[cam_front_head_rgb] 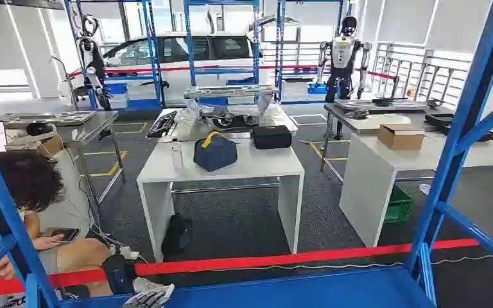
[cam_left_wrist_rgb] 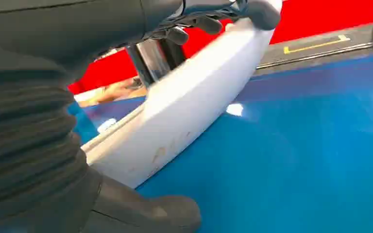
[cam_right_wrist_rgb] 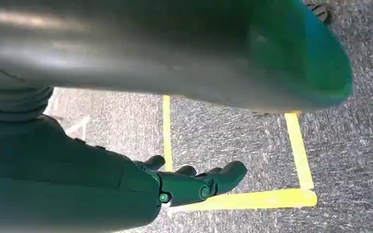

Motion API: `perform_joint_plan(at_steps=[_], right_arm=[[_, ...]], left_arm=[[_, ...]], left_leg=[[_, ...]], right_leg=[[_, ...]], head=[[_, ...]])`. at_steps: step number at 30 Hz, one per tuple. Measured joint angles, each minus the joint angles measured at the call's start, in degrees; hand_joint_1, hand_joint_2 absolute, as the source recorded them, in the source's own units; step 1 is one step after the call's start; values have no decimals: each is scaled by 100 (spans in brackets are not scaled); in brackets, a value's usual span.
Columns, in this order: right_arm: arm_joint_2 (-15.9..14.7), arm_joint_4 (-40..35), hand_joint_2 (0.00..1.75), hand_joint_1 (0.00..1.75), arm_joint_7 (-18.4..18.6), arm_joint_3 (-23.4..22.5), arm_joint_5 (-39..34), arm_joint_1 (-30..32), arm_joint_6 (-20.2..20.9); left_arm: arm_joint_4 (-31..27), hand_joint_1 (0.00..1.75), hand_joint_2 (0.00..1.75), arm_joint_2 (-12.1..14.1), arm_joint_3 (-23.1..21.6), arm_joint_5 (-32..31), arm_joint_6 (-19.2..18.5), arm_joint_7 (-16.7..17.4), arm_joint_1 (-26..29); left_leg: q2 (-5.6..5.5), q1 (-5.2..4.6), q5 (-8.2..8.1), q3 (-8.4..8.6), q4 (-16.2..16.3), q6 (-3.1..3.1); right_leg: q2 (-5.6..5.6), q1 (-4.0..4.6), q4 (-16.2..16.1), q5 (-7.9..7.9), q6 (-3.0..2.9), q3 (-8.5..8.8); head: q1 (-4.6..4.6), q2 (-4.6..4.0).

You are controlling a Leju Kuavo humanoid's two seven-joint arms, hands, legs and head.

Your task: Take the parts from the cabinet and place them on the table.

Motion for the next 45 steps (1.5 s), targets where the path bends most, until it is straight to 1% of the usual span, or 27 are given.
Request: perform_joint_plan(at_steps=[2, 4, 5, 9, 13, 17, 21, 24, 26, 31, 37, 38, 45], right_arm=[[2, 0, 0, 0, 2, -2, -4, 0, 0], [2, 0, 0, 0, 4, -9, -15, 1, 0], [2, 0, 0, 0, 4, -11, -33, 1, 2], [2, 0, 0, 0, 4, -76, -76, 17, -2], [4, 0, 0, 0, 2, -142, -92, 28, -4], [4, 0, 0, 0, 4, -159, -98, 34, -4], [7, 0, 0, 0, 4, -179, -98, 42, 2], [15, 0, 0, 0, 4, -188, -96, 41, 2], [24, 0, 0, 0, 0, -188, -96, 40, 9], [39, 0, 0, 0, -2, -192, -96, 39, 7], [52, 0, 0, 0, 0, -214, -101, 35, -7], [57, 0, 175, 0, -2, -234, -101, 32, -7], [61, 0, 175, 0, 0, -295, -103, 28, -7]], left_arm=[[-127, 0, 175, 24, 106, 207, -57, -141, 75], [-337, 0, 175, 64, 272, 534, -237, -357, 191], [-453, 0, 175, 92, 348, 655, -293, -409, 265], [-1284, 0, 175, 336, 688, 932, -575, -317, 656], [-1887, 0, 175, 533, 942, 1064, -743, -311, 941], [-2532, 0, 175, 658, 1213, 1338, -1014, -394, 1304], [-3080, 0, 175, 711, 1452, 1377, -1277, -370, 1599], [-3289, 0, 175, 715, 1565, 1259, -1390, -308, 1691], [-3350, 0, 175, 721, 1598, 1120, -1399, -260, 1705], [-3423, 0, 175, 724, 1644, 851, -1467, -169, 1762], [-3405, 0, 175, 662, 1622, 752, -1642, -40, 1778], [-3390, 0, 175, 641, 1609, 752, -1648, -27, 1777], [-3250, 0, 175, 527, 1500, 838, -1694, -77, 1740]], left_leg=[[0, 0, 0, 0, 0, 0], [-1, 0, 0, 0, 0, 0], [-1, 0, -1, -2, 0, 0], [7, 0, -6, -1, -1, -6], [3, 1, -7, -1, -1, -6], [7, 0, -7, -1, -2, -6], [3, 0, -9, -2, -2, -4], [3, 0, -9, -2, -2, -4], [3, 0, -9, -2, -2, -4], [4, 0, -9, -1, -2, -4], [4, 0, -9, -1, -1, -4], [5, 0, -9, -1, -1, -4], [6, 0, -9, -1, -1, -4]], right_leg=[[0, 0, 0, 0, 0, 0], [0, 0, 0, -1, 0, 0], [0, 0, 0, -1, 0, 0], [10, 1, 0, -2, -1, -5], [6, 1, 0, -7, -4, -3], [8, 2, 0, -8, -5, -4], [4, 1, 0, -9, -3, -3], [3, 1, 0, -9, -3, -2], [3, 1, 0, -9, -3, -2], [4, 1, 0, -9, -3, -2], [4, 1, -1, -9, -3, -4], [5, 0, -1, -9, -3, -4], [5, 0, -1, -9, -3, -5]], head=[[0, 0], [0, 0], [0, 0], [0, 0], [0, 0], [0, -2], [0, 0], [0, 0], [0, 0], [0, 0], [0, 0], [0, -2], [0, 0]])
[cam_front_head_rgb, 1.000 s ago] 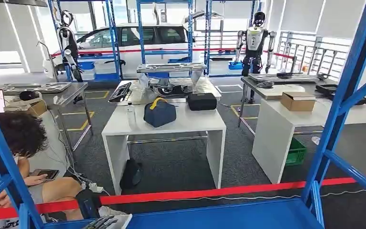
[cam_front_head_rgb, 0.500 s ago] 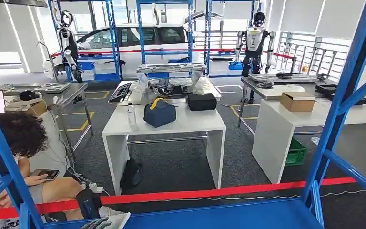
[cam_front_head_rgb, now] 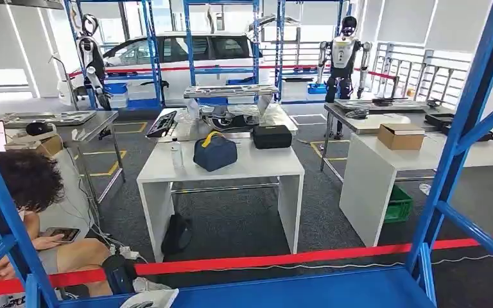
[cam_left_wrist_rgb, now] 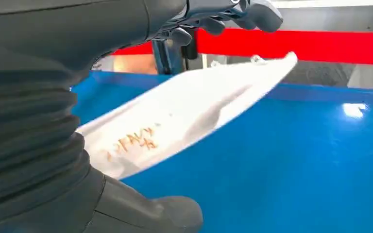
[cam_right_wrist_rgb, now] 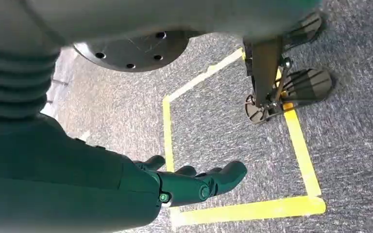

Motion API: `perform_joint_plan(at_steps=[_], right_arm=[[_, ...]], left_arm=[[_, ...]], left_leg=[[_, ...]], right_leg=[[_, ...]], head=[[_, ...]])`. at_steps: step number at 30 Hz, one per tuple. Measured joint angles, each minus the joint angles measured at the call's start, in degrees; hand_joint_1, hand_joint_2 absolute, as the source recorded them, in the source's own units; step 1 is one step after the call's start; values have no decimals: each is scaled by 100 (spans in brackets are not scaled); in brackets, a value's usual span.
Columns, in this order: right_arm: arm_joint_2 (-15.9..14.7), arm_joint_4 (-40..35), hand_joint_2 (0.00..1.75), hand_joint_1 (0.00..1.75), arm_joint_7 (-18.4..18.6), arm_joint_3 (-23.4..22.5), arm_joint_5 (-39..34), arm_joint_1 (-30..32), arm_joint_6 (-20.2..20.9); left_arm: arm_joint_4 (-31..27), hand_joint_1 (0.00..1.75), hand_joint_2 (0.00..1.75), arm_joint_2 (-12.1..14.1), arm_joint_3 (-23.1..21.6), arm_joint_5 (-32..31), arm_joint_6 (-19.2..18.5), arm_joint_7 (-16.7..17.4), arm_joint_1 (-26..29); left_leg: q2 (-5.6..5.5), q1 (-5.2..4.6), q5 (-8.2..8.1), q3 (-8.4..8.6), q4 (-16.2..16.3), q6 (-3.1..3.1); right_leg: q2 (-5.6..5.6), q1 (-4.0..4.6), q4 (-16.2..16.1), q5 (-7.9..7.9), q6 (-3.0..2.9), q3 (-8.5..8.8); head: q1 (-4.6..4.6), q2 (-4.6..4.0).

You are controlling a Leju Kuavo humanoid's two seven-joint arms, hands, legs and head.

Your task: Take the parts from the cabinet and place them on the table.

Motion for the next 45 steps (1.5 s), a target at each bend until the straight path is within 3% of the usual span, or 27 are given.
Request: perform_joint_plan(at_steps=[19, 27, 37, 41, 42, 43, 45], right_arm=[[22, 0, 175, 0, -2, -11, -2, -3, -4], [28, 0, 175, 0, 2, -35, 4, -6, -9], [31, 0, 175, 0, 2, -37, 4, -7, -7], [31, 0, 175, 0, 2, -37, 41, -14, -4], [31, 0, 175, 0, 2, -37, 68, -17, 2], [33, 0, 175, 0, 0, -37, 77, -22, 2], [33, 0, 175, 0, -2, -37, 105, -27, 4]], left_arm=[[275, 0, 175, -190, -149, 33, -2, 35, -117], [805, 0, 175, -280, -240, -190, 448, 306, -405], [1126, 0, 175, -356, -280, -238, 538, 376, -514], [1394, 0, 175, -428, -286, -402, 793, 625, -635], [1514, 10, 175, -456, -288, -432, 878, 675, -688], [1657, 47, 175, -472, -288, -483, 973, 717, -753], [1994, 38, 175, -507, -288, -577, 1165, 798, -883]], left_leg=[[0, 0, 0, 0, 0, 0], [0, 0, 0, 0, 0, 0], [1, 0, 0, 0, 0, 0], [0, 0, 0, 0, 0, 0], [0, 0, 0, 0, 0, 0], [1, 0, 0, 0, 0, -1], [2, 1, 1, 1, 0, -1]], right_leg=[[0, 0, 0, 0, 0, 0], [0, 0, 0, 1, 0, 2], [0, 0, 0, 0, 0, -1], [0, 0, 0, 0, 0, 1], [0, 0, 0, 1, 0, 0], [0, 0, 0, 1, -1, 1], [0, 0, 0, 4, -2, 1]], head=[[0, 0], [0, 0], [0, 0], [0, -2], [0, 0], [0, 0], [0, 0]])
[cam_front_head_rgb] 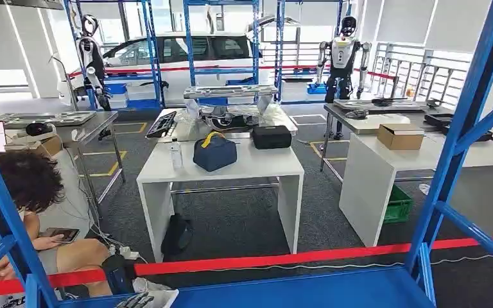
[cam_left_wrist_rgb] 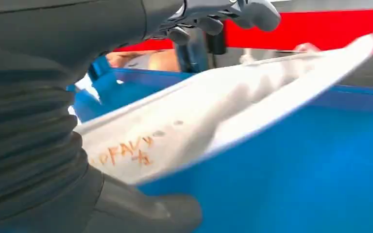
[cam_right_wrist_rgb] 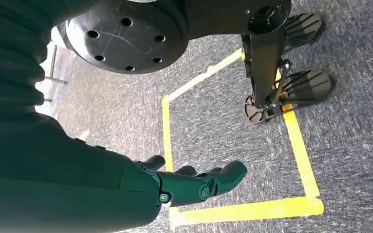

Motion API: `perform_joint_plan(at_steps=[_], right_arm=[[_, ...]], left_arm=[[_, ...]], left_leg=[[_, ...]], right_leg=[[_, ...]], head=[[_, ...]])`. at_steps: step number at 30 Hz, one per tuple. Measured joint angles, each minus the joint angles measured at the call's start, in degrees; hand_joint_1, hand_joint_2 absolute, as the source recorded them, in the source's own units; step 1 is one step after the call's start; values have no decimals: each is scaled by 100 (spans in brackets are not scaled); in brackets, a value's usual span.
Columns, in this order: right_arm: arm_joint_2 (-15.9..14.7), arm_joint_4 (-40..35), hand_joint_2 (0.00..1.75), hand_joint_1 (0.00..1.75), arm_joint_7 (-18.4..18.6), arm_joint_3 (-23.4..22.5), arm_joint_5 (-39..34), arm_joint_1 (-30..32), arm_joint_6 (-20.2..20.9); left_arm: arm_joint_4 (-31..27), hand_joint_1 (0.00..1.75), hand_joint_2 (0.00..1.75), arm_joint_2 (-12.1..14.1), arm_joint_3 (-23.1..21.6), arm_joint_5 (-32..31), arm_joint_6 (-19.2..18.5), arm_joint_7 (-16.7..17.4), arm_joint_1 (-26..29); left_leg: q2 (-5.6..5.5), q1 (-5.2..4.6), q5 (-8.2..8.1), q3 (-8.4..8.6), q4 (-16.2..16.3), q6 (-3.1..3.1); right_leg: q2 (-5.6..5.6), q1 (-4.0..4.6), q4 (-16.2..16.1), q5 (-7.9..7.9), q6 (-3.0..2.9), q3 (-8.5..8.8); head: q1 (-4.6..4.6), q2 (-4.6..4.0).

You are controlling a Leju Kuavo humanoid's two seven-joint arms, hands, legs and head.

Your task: Take the parts from the cabinet and place them on the table.

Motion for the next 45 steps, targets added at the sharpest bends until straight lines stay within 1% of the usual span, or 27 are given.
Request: perform_joint_plan(at_steps=[1, 2, 4, 5, 6, 8, 12, 13, 14, 15, 22, 33, 36, 37, 40, 42, 43, 45], right_arm=[[0, 0, 175, 0, 0, 0, 9, 0, 4], [0, 0, 175, 0, 0, 0, 19, -1, 4], [0, 0, 175, 0, 0, 0, 31, -3, 15], [0, 0, 175, 0, 0, 0, 37, -2, 20], [0, 0, 175, 0, 0, 0, 37, -4, 22], [0, 0, 175, 0, -2, 0, 37, -4, 22], [0, 0, 175, 0, -17, 0, 35, -5, 22], [0, 0, 175, 0, -17, 0, 28, -5, 22], [0, 0, 175, 0, -17, 0, 28, -5, 22], [0, 0, 0, 0, -17, 0, 24, -4, 22], [0, 0, 0, 0, -24, 0, 20, -6, 24], [0, 0, 0, 0, -20, -4, -4, -6, 13], [0, 0, 0, 0, -20, -11, -7, -7, 11], [0, 0, 0, 0, -20, -13, -13, -7, 11], [4, 0, 0, 0, -20, -53, -26, -6, 11], [7, 0, 0, 0, -20, -96, -33, -7, 9], [9, 0, 0, 0, -20, -105, -37, -7, 9], [13, 0, 0, 0, -20, -118, -39, -4, 2]], left_arm=[[186, 54, 175, -18, 0, -45, 95, 43, -71], [326, 79, 175, -33, 2, -79, 149, 77, -132], [577, 98, 175, -52, 11, -124, 229, 122, -218], [759, 103, 175, -70, 20, -133, 270, 138, -265], [894, 133, 175, -79, 26, -135, 282, 142, -308], [1177, 161, 175, -103, 59, -140, 314, 127, -385], [1538, 161, 175, -153, 96, -175, 341, 103, -519], [1608, 173, 175, -173, 109, -179, 347, 103, -541], [1651, 175, 175, -181, 114, -186, 365, 92, -570], [1689, 175, 175, -192, 120, -186, 371, 90, -604], [1953, 175, 175, -260, 151, -210, 384, 68, -801], [2181, 175, 175, -374, 212, -301, 408, -44, -888], [2211, 175, 175, -411, 221, -332, 411, -219, -899], [2216, 175, 175, -420, 221, -339, 437, -348, -899], [2209, 175, 175, -444, 221, -454, 662, -569, -888], [2161, 175, 175, -485, 221, -487, 984, -698, -828], [2086, 175, 175, -527, 252, -408, 1233, -809, -759], [1872, 175, 175, -592, 398, -89, 1488, -973, -635]], left_leg=[[0, 0, 0, 0, 0, 0], [-1, 0, 1, 1, 0, 0], [0, 0, 1, 1, 0, -1], [0, 0, 1, 1, 0, -1], [0, 0, 1, 1, 0, -1], [0, 0, 1, 1, 0, -1], [-1, 0, 1, 0, 0, -1], [-2, 0, 1, 0, 0, -1], [-3, 0, 1, 0, 0, -1], [-4, 0, 0, 1, 0, -1], [-1, 0, 0, 12, -1, -1], [-1, 0, 1, 21, -1, -1], [-4, 0, 1, 21, -1, -1], [-4, 0, 1, 21, -1, -1], [-6, 0, 1, 21, -1, -1], [-7, -1, 2, 20, 0, 0], [-5, -1, 2, 19, 0, 0], [-4, -2, 2, 17, 1, 0]], right_leg=[[0, 0, 0, 0, 0, 1], [0, 0, 0, 0, 0, 1], [0, 0, 0, 1, 0, 1], [1, 0, 0, 1, 0, 1], [0, 0, 0, 1, 0, 1], [0, 0, 0, 1, 0, 0], [0, 0, 0, 0, 0, 1], [0, 0, 0, 0, 0, 1], [0, 0, 0, 0, 0, 2], [0, 0, 0, 0, 0, 4], [-1, 0, 0, 0, 0, 14], [-1, 0, 0, 0, -1, 23], [-3, 0, 0, 0, -1, 25], [-3, 0, 0, 0, -1, 25], [-6, 0, 0, 0, -1, 25], [-7, 0, 0, 0, 0, 24], [-6, 0, 0, 1, 0, 22], [-5, 0, 0, 1, 1, 21]], head=[[0, 0], [0, 0], [0, 0], [0, 0], [0, 0], [0, 0], [0, 0], [0, 0], [0, 0], [0, -2], [0, 0], [0, 0], [0, 0], [0, 0], [0, 0], [0, -2], [0, 0], [0, 0]])
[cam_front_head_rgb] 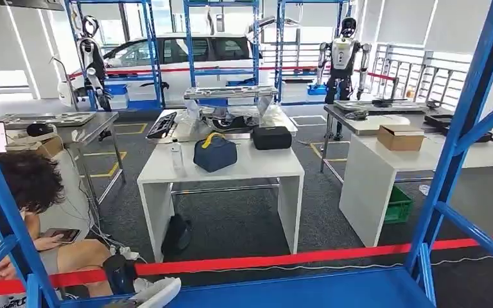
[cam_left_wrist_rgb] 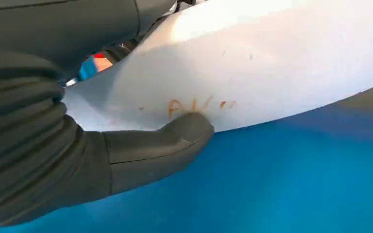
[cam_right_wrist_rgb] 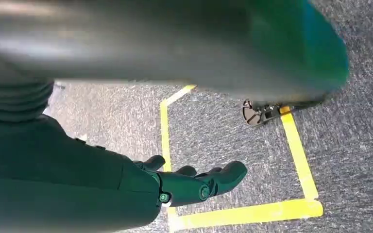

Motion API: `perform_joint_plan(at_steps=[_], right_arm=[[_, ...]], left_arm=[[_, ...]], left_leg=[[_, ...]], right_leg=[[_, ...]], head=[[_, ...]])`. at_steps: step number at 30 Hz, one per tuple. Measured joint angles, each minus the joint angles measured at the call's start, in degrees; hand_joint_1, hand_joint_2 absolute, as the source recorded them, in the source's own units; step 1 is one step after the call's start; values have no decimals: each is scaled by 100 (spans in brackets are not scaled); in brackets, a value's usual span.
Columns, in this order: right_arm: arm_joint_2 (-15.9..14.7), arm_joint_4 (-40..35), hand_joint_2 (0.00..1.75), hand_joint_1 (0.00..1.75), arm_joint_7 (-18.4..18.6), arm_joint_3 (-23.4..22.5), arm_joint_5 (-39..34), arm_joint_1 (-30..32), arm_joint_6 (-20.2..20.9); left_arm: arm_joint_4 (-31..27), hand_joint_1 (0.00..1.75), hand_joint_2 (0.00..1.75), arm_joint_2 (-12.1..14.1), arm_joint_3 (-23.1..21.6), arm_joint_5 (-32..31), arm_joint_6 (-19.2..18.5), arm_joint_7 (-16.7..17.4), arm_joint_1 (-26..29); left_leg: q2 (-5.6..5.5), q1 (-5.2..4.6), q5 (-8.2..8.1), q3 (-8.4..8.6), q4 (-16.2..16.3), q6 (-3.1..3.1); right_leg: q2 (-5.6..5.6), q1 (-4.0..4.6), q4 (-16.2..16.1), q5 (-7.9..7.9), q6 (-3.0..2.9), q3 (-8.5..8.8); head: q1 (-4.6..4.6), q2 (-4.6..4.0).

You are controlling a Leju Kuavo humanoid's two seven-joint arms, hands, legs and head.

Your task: Take the parts from the cabinet and place them on the table.

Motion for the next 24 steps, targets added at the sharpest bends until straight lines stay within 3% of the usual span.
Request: perform_joint_plan(at_steps=[3, 8, 12, 20, 21, 22, 23, 24], right_arm=[[4, 0, 0, 0, -7, -31, 0, -1, 0], [4, 0, 0, 0, -44, -81, 9, 13, 0], [7, 0, 0, 0, -74, -125, 11, 16, 0], [7, 0, 0, 0, -79, -133, 11, 2, -7], [22, 0, 0, 0, -74, -133, 9, 6, -7], [31, 0, 0, 0, -77, -138, 11, 15, -7], [31, 0, 0, 0, -77, -138, 11, 15, -7], [28, 0, 0, 0, -79, -140, 20, 12, -7]], left_arm=[[-556, 175, 175, -83, 304, 735, -281, -271, 220], [-2149, 175, 175, -131, 824, 2759, -1365, -979, 853], [-3405, 175, 175, -166, 1059, 3301, -1703, -959, 1318], [-4499, 175, 175, -258, 1276, 4496, -2504, -935, 1706], [-4572, 175, 175, -258, 1291, 4640, -2600, -946, 1731], [-4679, 175, 175, -258, 1315, 4914, -2779, -968, 1769], [-4779, 175, 175, -269, 1322, 5173, -2974, -994, 1797], [-4873, 175, 175, -277, 1320, 5397, -3160, -1027, 1815]], left_leg=[[2, -5, -2, 0, 0, 1], [11, -3, -11, -5, 0, 8], [15, -3, -24, -3, -1, 4], [14, -5, -27, -2, 1, 9], [22, -61, -57, 1, 12, 67], [10, -35, 25, 59, -73, 145], [33, 57, 129, 144, -256, 163], [51, 50, 170, 176, -344, 188]], right_leg=[[10, -1, 0, 0, 1, -1], [17, -3, -1, -6, 3, -7], [16, -3, -1, -15, 4, -7], [14, -3, -2, -16, 8, -3], [3, -27, -51, 31, 75, 26], [9, -27, -130, 65, 110, 74], [11, -18, -135, 27, 99, 114], [0, -5, -13, -133, 99, 71]], head=[[0, 0], [0, 0], [0, 0], [0, 0], [-2, 0], [-2, 0], [0, 0], [0, 0]])
